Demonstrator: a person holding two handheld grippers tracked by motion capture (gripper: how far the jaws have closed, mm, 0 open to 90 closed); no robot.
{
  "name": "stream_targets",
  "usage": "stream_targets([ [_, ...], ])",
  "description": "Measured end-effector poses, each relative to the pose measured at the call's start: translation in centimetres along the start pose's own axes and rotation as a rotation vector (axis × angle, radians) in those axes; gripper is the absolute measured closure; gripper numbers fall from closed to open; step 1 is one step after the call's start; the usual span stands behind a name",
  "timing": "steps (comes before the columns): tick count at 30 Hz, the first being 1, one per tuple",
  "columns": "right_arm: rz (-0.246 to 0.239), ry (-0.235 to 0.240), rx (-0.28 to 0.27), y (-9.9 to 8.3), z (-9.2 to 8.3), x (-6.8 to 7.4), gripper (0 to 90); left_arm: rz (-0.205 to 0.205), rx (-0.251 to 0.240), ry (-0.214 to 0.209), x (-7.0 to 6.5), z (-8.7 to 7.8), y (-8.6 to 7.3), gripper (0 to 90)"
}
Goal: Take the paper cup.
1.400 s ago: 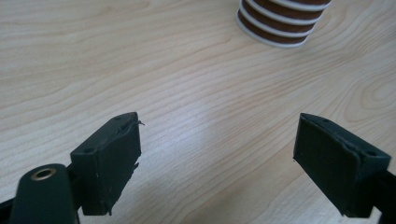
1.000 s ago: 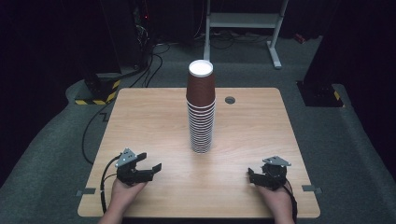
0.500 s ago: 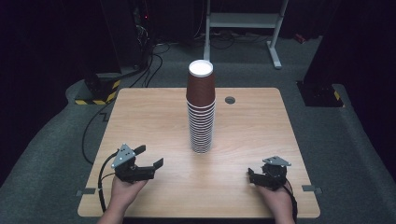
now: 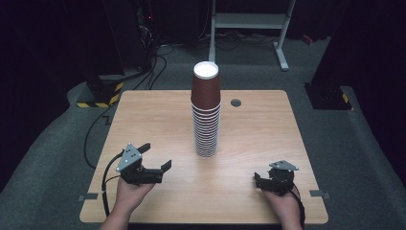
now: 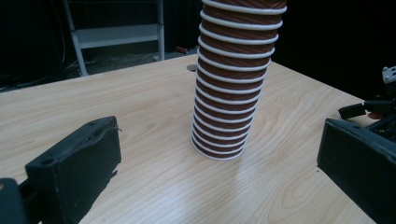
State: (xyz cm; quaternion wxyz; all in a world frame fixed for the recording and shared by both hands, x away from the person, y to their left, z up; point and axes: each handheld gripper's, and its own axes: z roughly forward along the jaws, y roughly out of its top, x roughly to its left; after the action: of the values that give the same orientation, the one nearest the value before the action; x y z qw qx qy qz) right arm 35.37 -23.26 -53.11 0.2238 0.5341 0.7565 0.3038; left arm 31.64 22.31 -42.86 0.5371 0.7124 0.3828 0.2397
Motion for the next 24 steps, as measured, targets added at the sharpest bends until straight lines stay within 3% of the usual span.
stream_targets([
  [9,-0.001,0.001,0.0,0.0,0.0,0.0,10.1,0.012,-0.045,-0.025,-1.1,-0.2,2.0,0.0],
  [15,0.0,0.001,0.0,0.0,0.0,0.0,10.1,0.016,-0.044,-0.051,-1.5,0.1,3.0,0.0],
  [24,-0.006,0.002,0.001,0.0,0.0,0.0,10.0,0.028,-0.087,-0.056,-1.6,0.2,4.7,0.0],
])
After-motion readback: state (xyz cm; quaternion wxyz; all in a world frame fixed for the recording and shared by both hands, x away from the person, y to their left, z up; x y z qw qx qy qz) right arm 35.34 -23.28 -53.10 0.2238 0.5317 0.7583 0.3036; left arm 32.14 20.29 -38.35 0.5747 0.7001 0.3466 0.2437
